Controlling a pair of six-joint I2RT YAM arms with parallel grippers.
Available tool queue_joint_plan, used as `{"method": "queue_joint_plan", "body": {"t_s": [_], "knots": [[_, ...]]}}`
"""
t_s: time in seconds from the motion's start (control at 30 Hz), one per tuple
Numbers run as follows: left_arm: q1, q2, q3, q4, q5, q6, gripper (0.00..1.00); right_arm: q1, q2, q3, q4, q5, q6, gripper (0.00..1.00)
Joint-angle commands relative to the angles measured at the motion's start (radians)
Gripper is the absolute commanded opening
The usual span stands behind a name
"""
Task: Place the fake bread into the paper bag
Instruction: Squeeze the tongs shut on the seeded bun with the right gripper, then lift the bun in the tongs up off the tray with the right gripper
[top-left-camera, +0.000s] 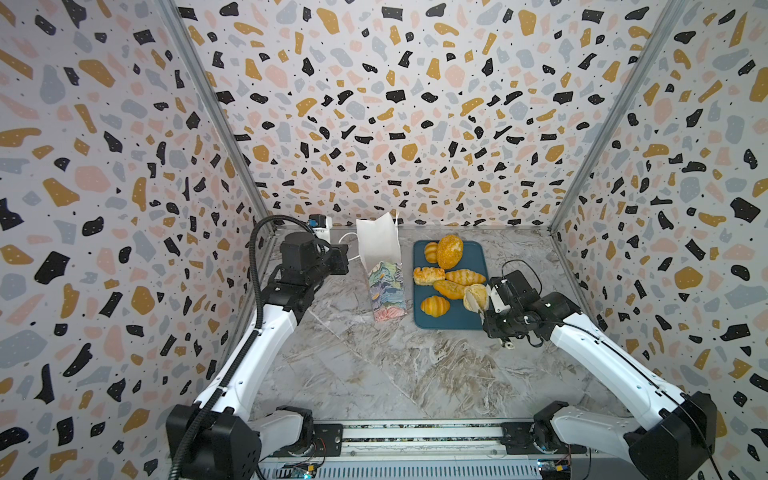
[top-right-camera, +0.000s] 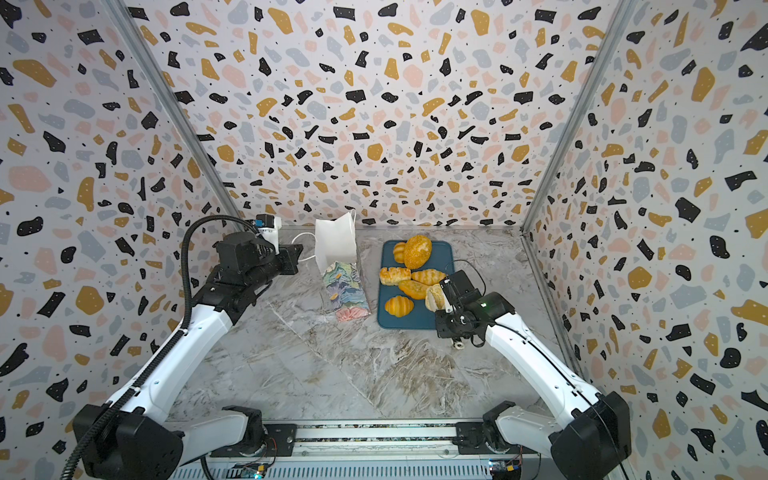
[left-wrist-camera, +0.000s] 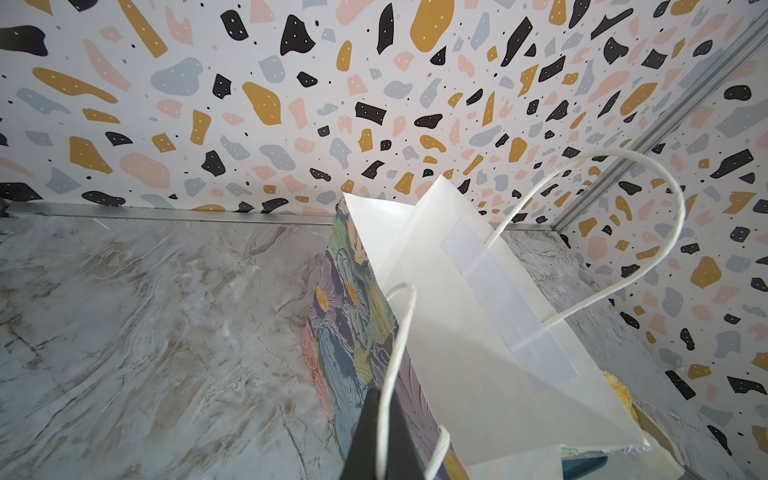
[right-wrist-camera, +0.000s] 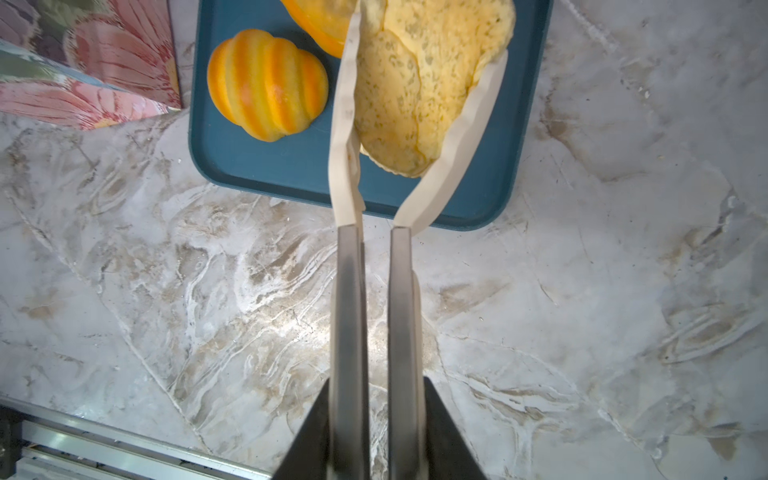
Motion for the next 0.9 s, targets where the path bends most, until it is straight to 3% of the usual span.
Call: {"method": "queue_joint_plan", "body": {"t_s": [0.0,0.87], "knots": [[0.003,-0.021,-0.01,0.021,-0.01,0.004,0.0,0.004,-0.036,0.037,0.038,-0.018,0.024,0.3],[0.003,-0.017,-0.012,0.023,-0.01,0.003,0.0,0.004,-0.112,0.089,0.229,-0.087,0.055,0.28]]}}
